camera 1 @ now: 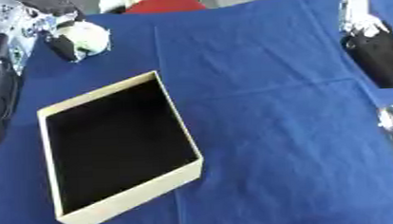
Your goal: Pick up objects on the table and place them in the box.
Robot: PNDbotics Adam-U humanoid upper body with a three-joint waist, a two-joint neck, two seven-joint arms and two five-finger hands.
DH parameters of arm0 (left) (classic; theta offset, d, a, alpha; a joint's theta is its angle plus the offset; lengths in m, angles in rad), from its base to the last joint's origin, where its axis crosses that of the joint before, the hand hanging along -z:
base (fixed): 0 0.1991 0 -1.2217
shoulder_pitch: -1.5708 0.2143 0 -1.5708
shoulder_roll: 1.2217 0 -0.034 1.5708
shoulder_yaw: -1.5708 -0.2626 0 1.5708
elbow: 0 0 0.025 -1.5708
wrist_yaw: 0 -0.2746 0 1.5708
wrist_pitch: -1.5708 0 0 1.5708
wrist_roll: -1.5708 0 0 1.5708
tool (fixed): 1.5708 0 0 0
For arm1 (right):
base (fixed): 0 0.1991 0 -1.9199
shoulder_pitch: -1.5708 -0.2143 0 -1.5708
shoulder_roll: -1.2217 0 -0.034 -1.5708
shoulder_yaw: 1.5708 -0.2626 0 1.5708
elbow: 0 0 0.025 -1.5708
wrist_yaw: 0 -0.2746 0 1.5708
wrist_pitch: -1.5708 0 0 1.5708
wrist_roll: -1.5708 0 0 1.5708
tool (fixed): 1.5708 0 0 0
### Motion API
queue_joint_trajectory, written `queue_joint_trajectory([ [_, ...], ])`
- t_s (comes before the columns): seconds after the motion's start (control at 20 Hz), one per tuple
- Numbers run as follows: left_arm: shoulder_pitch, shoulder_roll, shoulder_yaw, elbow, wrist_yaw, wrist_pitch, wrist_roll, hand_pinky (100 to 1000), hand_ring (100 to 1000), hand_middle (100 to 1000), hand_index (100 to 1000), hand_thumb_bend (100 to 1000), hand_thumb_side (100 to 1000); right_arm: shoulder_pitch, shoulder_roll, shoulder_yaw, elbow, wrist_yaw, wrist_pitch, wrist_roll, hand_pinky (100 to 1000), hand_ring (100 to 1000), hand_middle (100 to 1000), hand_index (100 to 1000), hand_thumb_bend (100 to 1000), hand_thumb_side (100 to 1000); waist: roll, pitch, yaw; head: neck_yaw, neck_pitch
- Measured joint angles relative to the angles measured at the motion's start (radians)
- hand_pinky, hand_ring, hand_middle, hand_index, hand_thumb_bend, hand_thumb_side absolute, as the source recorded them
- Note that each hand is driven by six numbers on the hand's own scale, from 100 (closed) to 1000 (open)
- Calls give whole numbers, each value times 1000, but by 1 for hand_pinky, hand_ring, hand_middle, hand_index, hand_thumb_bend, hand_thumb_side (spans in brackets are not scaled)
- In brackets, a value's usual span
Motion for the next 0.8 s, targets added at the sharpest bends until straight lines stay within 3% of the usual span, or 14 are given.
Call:
queue_joint_trajectory([
  [0.5,-8,20,-25,-65,54,-33,-34,492,701,694,728,100,170,5,0,-1,0,3,-2,2,923,767,720,878,100,569,7,-29,10,-5,23],
  [0.8,27,79,-82,-145,222,-75,-7,458,692,678,711,100,156,15,-1,-3,0,8,-2,3,923,767,721,877,100,570,14,-43,24,-16,40],
])
